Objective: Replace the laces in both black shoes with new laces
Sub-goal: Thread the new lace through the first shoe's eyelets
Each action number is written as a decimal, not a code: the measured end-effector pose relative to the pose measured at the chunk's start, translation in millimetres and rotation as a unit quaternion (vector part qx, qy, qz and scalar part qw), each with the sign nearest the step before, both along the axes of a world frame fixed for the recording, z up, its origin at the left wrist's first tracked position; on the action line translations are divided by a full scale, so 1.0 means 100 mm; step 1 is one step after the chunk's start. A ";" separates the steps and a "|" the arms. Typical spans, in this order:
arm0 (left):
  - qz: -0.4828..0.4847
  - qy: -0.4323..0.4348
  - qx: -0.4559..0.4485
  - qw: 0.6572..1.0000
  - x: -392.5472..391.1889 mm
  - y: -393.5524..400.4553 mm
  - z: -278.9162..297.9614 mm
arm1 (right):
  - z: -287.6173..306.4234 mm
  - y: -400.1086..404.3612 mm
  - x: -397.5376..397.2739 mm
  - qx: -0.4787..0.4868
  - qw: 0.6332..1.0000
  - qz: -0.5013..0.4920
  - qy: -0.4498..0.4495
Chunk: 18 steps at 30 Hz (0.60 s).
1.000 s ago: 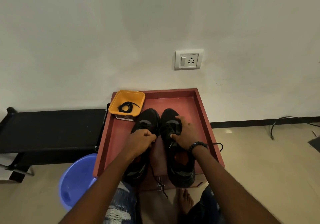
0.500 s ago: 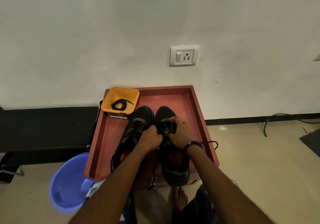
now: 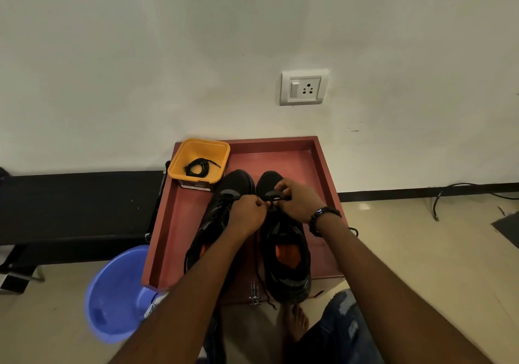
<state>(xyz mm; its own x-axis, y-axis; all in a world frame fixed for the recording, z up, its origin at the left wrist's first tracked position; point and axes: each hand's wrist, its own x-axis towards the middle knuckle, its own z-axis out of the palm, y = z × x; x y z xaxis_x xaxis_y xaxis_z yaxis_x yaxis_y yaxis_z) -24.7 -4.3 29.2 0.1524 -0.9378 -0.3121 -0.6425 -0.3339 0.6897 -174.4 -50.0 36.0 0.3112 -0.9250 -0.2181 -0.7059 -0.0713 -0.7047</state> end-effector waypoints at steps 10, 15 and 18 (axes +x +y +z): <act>-0.061 -0.069 -0.004 0.996 0.21 0.03 0.17 | -0.06 -0.03 -0.07 0.061 0.997 0.036 0.038; -0.097 -0.087 0.041 0.991 0.38 0.18 0.31 | -0.04 -0.01 -0.06 0.053 0.998 0.008 0.016; -0.088 -0.019 0.050 0.995 0.44 0.26 0.46 | 0.05 -0.03 -0.03 0.018 0.998 -0.051 -0.028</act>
